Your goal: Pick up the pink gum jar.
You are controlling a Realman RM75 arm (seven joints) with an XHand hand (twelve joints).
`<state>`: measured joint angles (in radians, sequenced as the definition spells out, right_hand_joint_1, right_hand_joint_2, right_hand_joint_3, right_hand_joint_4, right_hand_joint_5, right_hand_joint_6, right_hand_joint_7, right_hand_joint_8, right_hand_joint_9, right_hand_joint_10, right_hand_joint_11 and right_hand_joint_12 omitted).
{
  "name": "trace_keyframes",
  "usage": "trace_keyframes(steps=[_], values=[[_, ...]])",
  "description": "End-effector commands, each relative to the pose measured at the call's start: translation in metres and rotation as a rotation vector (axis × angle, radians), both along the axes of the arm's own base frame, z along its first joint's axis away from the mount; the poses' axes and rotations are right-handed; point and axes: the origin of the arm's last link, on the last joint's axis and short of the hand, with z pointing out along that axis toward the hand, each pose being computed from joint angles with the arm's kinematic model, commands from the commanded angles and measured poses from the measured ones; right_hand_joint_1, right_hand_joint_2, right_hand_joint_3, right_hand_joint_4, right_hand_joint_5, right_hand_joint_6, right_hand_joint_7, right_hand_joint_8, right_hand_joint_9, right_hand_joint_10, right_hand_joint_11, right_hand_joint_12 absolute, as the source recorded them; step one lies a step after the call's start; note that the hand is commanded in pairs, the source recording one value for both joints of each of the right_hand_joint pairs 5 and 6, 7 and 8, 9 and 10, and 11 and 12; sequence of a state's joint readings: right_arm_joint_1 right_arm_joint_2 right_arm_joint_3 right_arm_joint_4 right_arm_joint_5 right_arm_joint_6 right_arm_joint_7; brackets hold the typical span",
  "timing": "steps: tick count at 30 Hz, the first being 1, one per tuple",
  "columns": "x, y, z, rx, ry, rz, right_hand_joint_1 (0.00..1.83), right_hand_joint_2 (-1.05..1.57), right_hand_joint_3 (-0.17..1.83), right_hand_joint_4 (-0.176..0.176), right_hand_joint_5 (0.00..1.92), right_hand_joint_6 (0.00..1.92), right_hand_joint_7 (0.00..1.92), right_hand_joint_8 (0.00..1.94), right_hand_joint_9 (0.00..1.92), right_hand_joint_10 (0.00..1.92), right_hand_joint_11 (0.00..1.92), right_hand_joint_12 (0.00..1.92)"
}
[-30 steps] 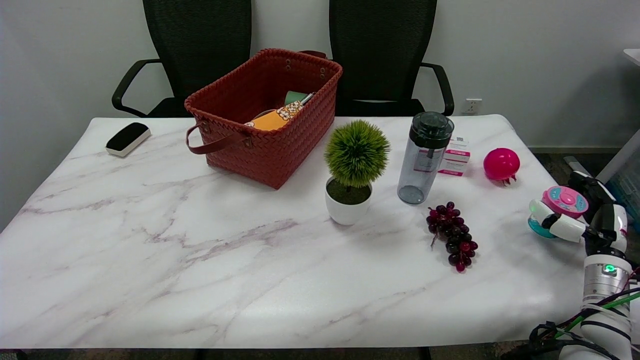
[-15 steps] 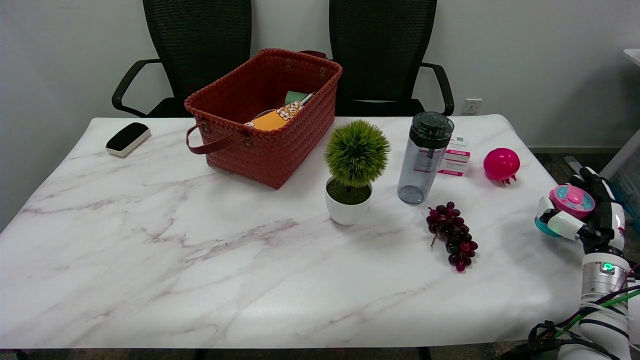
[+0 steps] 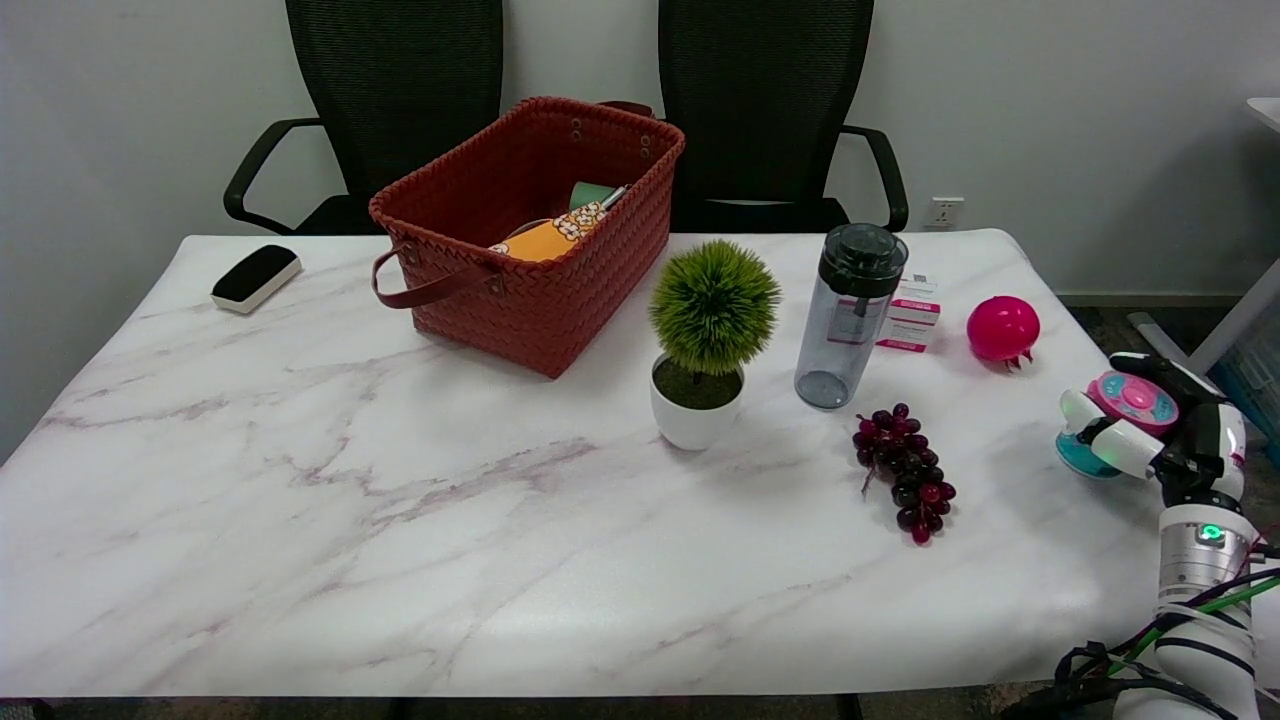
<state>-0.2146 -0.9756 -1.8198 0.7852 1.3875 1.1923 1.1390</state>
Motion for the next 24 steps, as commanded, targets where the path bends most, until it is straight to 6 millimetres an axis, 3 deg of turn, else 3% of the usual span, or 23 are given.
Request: trace_keyframes(steps=[1, 11, 24], values=[[0.000, -0.002, -0.001, 0.005, -0.003, 0.004, 1.36, 0.81, 0.54, 0.000, 0.89, 0.89, 1.20, 1.20, 1.17, 1.17, 0.95, 0.95], [0.013, -0.019, -0.004, 0.041, 0.022, 0.049, 1.36, 0.82, 0.54, 0.000, 0.90, 0.90, 1.23, 1.23, 1.19, 1.19, 0.96, 0.96], [0.056, -0.056, -0.017, 0.138, 0.100, 0.179, 1.36, 0.87, 0.53, 0.000, 0.90, 0.90, 1.24, 1.24, 1.21, 1.21, 0.97, 0.97]])
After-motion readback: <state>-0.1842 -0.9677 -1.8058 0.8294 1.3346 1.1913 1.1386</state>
